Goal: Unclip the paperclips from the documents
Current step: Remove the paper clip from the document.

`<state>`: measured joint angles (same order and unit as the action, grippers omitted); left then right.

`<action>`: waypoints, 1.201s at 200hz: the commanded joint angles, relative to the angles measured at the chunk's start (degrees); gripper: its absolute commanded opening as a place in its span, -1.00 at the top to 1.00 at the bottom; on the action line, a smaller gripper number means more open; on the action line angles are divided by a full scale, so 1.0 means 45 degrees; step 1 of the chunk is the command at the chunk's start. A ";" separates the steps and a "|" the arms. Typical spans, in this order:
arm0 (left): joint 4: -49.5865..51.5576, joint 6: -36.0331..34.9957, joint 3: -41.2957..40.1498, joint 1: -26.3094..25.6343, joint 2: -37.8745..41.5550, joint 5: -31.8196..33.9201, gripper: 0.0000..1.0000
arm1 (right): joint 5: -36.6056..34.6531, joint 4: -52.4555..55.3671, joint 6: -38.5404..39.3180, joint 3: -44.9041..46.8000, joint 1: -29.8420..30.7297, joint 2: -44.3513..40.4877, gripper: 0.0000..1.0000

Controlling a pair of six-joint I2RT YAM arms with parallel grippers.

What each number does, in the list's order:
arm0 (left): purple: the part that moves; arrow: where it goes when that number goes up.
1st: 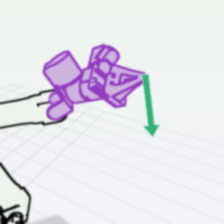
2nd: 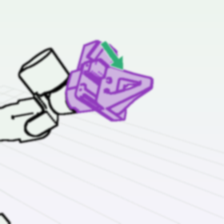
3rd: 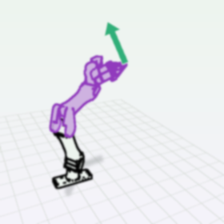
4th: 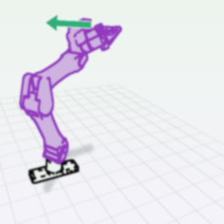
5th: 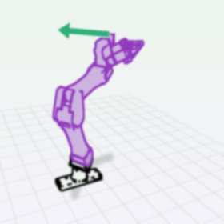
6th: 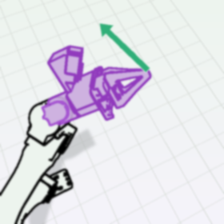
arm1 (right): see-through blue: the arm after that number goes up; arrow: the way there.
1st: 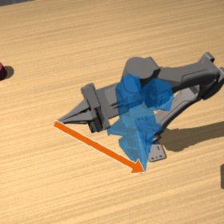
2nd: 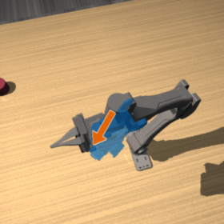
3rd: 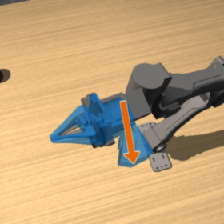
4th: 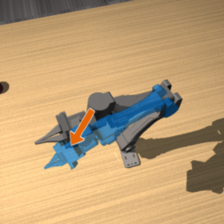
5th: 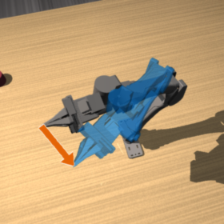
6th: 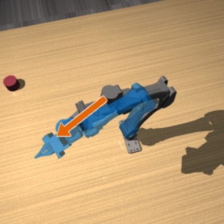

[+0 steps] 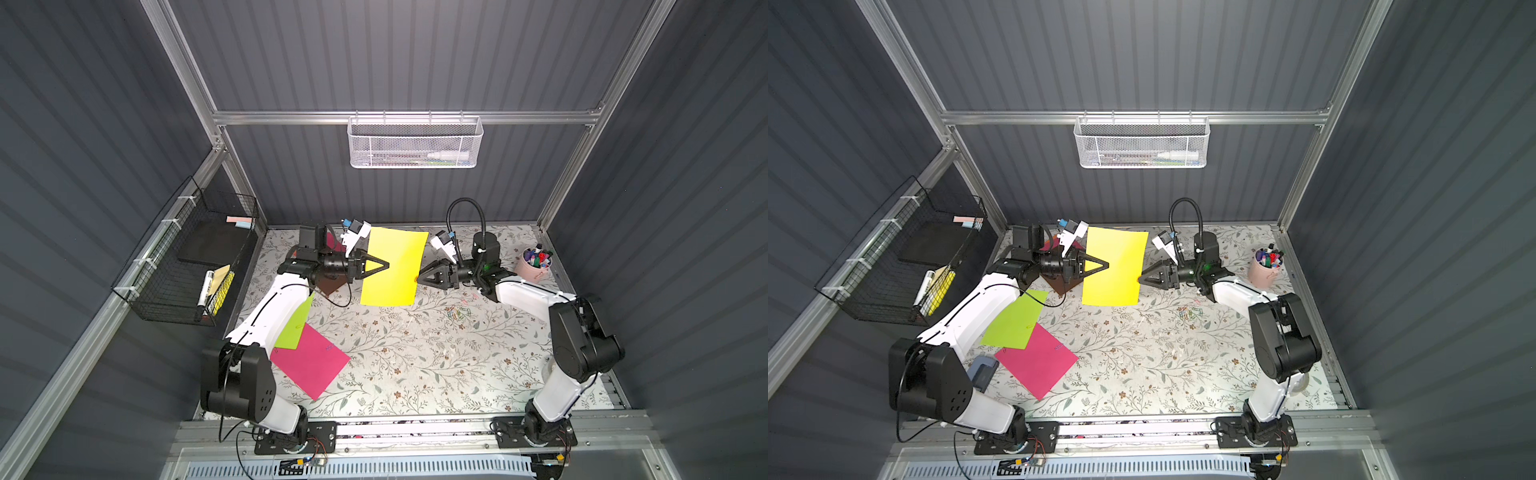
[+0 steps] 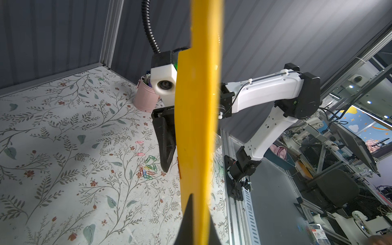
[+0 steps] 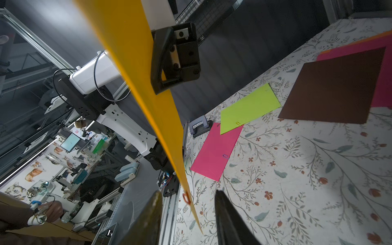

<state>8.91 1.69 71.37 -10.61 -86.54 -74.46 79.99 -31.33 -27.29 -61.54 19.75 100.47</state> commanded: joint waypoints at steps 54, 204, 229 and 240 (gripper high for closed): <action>-0.0046 -0.0060 0.0323 0.0053 0.0037 -0.0176 1.00 | 0.0110 -0.2122 -0.1363 -0.0018 0.0040 0.0077 1.00; 0.0364 -0.0063 0.0798 0.0229 -0.0114 0.0883 1.00 | 0.0038 0.2138 0.1811 0.0448 -0.0614 -0.0897 0.89; 0.0384 -0.0066 0.0839 0.0219 -0.0115 0.0849 1.00 | 0.0018 0.2158 0.1750 0.0433 -0.0692 -0.0772 0.87; 0.0403 -0.0064 0.0861 0.0238 -0.0119 0.0830 1.00 | -0.0006 0.2158 0.1700 0.0421 -0.0735 -0.0716 0.85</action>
<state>11.49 1.89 72.23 -10.85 -87.02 -70.81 79.22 -25.26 -20.75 -59.61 18.68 96.20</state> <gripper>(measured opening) 0.053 0.069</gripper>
